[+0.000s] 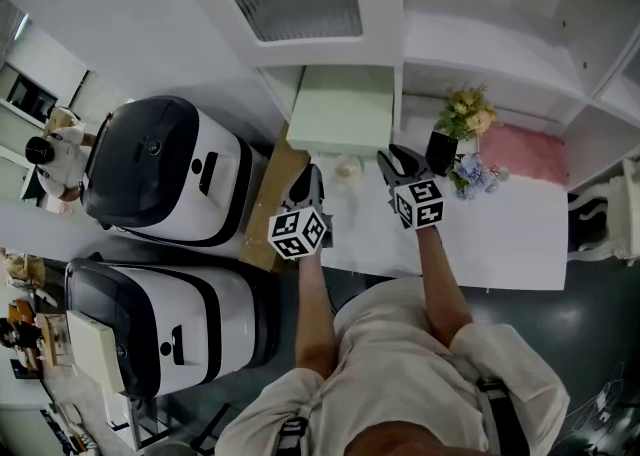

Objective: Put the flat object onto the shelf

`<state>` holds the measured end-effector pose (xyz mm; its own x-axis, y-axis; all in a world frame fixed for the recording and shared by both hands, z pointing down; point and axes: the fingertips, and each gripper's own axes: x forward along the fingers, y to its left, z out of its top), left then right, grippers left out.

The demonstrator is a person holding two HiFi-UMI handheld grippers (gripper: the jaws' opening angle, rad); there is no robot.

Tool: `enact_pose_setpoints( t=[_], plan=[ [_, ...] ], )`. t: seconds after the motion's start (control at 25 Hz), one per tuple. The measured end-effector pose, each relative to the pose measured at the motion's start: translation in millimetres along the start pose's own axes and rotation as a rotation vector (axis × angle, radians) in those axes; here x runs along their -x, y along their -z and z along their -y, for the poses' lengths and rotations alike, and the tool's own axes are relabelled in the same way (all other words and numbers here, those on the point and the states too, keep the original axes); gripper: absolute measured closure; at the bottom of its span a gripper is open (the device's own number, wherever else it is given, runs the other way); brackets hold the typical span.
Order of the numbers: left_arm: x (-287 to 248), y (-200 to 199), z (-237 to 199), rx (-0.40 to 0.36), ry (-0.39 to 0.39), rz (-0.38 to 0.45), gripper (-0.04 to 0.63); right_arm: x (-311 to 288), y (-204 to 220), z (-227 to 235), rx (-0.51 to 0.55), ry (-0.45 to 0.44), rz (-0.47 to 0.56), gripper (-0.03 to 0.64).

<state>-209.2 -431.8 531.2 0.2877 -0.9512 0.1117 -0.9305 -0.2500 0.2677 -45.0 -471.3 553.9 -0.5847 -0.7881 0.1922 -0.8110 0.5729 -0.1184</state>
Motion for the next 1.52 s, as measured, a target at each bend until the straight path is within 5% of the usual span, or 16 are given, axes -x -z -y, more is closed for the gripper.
enact_pose_setpoints(
  t=[0.76,1.52],
  plan=[
    [-3,-10,0,-0.009,0.003,0.013,0.574,-11,1,9,-0.069,0.034,-0.009,0.442],
    [45,2,39,-0.03,0.024,0.018,0.574,71,-7,-2,-0.044,0.059,0.058,0.445]
  ],
)
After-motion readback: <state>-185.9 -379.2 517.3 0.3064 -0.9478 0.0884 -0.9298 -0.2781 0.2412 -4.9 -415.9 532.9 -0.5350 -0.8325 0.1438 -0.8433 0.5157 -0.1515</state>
